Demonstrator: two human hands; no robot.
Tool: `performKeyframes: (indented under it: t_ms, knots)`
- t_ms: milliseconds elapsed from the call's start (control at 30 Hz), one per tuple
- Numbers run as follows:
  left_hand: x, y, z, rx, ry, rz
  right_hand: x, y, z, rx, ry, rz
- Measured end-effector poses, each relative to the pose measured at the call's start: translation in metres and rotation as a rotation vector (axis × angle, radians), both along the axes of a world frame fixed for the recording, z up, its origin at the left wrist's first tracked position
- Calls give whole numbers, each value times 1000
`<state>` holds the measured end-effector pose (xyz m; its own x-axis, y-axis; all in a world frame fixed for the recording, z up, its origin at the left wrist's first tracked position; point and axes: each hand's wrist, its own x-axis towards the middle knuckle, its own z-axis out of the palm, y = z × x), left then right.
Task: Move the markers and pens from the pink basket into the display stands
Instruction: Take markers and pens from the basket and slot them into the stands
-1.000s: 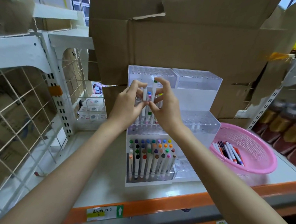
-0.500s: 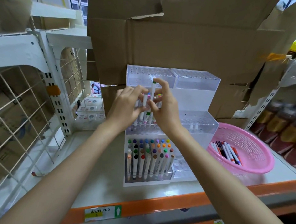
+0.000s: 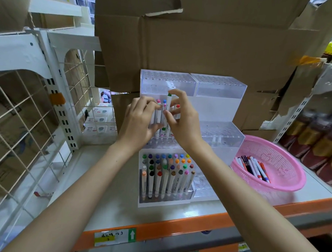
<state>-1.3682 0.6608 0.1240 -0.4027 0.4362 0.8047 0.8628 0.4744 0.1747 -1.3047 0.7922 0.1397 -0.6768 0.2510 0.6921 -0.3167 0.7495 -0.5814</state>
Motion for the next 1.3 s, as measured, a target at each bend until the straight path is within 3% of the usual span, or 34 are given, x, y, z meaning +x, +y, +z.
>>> performKeyframes:
  t_ms: [633,967,1300]
  knots:
    - [4,-12,10,-102,-60,-80,4,9,-7,259,-131,14]
    - [8,-17,11,-104,-87,-67,0,11,4,379,60,-106]
    - [16,-10,17,-84,-144,-19,6,18,8,396,-17,-78]
